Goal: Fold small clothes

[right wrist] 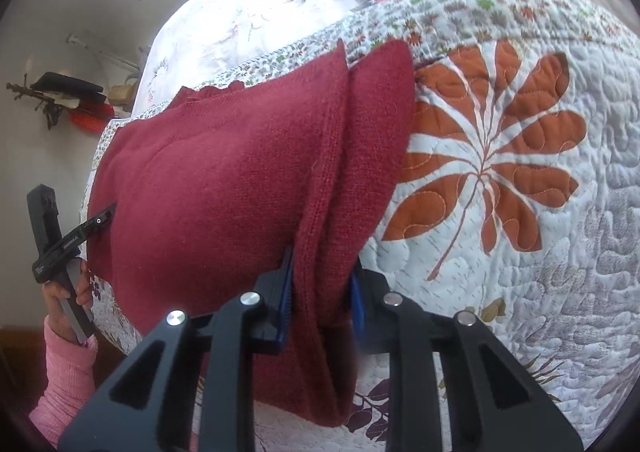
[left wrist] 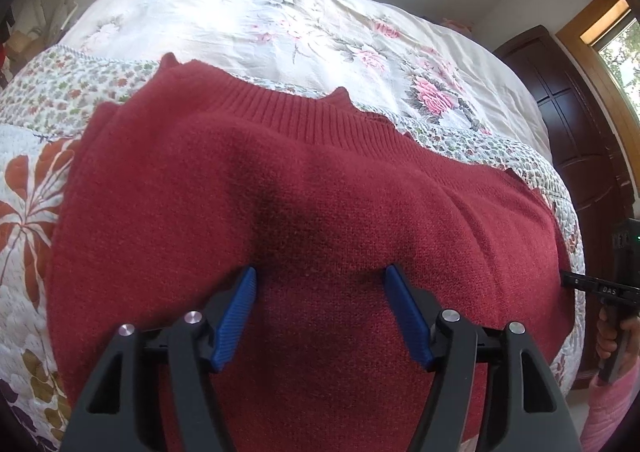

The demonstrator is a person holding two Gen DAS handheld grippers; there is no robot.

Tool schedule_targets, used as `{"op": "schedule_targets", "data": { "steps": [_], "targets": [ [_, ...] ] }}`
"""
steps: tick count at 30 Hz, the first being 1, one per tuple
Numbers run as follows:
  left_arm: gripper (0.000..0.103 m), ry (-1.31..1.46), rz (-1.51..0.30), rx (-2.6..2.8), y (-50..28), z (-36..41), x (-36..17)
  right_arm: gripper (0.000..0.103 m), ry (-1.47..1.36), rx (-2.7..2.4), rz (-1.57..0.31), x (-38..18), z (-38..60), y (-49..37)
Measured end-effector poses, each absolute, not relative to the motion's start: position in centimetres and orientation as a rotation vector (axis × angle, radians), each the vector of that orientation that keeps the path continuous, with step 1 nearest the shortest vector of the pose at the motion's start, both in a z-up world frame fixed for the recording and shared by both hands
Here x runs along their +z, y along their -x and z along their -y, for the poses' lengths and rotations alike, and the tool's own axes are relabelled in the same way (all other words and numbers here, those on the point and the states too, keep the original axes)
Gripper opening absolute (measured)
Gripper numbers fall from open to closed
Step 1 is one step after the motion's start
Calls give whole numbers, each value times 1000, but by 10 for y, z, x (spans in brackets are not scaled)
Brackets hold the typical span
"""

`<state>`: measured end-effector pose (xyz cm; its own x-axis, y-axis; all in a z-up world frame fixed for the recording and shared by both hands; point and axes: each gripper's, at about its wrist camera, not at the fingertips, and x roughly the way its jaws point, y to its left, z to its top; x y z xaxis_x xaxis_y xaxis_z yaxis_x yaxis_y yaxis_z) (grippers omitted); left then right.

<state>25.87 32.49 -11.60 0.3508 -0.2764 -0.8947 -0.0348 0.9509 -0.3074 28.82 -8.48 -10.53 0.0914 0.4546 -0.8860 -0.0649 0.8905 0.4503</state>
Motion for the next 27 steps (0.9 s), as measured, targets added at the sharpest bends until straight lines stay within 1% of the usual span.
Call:
{"op": "schedule_targets", "data": {
  "steps": [14, 18, 21, 24, 27],
  "targets": [
    [69, 291, -1201, -167, -261, -324, -115, 23, -467, 375, -1443, -105, 105, -284],
    [69, 311, -1197, -196, -250, -333, -100, 21, -473, 361, -1413, -70, 102, -287],
    [69, 308, -1159, -208, -236, -346, -85, 20, -416, 399, -1372, -32, 81, -294],
    [69, 310, -1124, -205, -222, -362, -72, 20, -336, 488, -1349, 0, 34, -303],
    [70, 323, -1097, -198, -210, -380, -62, 20, -252, 543, -1331, 16, -13, -311]
  ]
}}
